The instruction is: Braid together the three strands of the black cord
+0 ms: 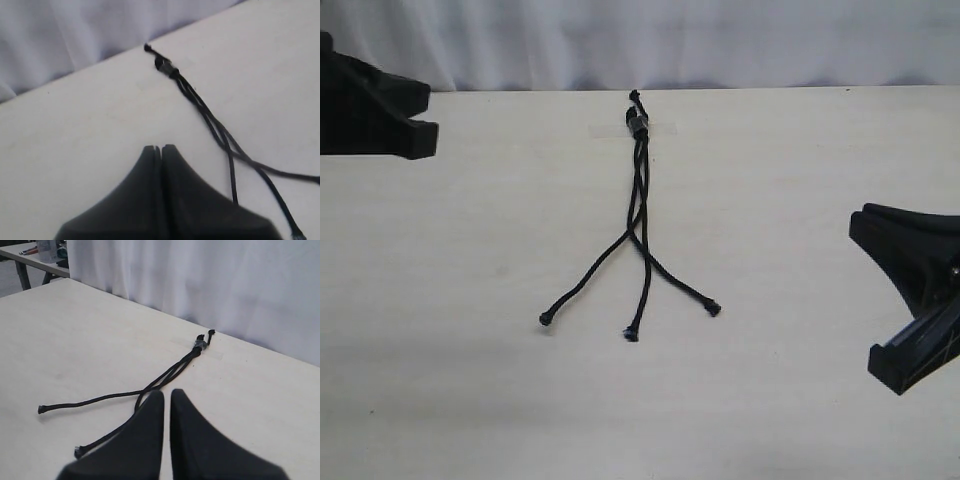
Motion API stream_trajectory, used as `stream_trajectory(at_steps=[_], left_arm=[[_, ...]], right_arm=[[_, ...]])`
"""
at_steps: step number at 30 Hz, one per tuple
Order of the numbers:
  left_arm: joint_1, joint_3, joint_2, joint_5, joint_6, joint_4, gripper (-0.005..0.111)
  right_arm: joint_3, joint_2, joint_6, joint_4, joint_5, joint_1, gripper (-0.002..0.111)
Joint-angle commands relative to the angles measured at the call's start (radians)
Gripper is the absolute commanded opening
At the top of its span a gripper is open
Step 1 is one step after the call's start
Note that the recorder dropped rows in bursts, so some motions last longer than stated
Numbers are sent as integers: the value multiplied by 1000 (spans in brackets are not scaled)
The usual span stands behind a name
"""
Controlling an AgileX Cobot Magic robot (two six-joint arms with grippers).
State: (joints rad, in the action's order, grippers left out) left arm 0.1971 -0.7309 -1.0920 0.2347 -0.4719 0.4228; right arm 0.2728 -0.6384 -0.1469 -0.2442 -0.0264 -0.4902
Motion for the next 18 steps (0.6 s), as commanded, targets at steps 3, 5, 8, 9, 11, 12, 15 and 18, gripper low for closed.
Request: stream_trajectory(at_steps=[3, 5, 8, 9, 11, 12, 15, 18], left_arm=[[20, 171, 252, -100, 2, 12, 0], [20, 223, 328, -111, 2, 12, 0], [20, 299, 437, -169, 2, 12, 0], [20, 329, 467, -196, 5, 25, 0], [20, 386, 539, -264, 5, 48, 0], [20, 413, 576, -293, 5, 56, 0], [20, 476, 675, -346, 5, 61, 0], [20, 525, 771, -359, 5, 61, 0]], right_arm=[[-12, 6, -4, -4, -29, 5, 4], [-12, 6, -4, -4, -29, 5, 4], [-12, 6, -4, -4, -29, 5, 4], [-12, 6, -4, -4, -29, 5, 4], [-12, 6, -4, -4, -29, 5, 4], [-12, 6, -4, -4, -29, 5, 4], [-12, 6, -4, -4, -29, 5, 4], [-12, 6, -4, -4, -29, 5, 4]])
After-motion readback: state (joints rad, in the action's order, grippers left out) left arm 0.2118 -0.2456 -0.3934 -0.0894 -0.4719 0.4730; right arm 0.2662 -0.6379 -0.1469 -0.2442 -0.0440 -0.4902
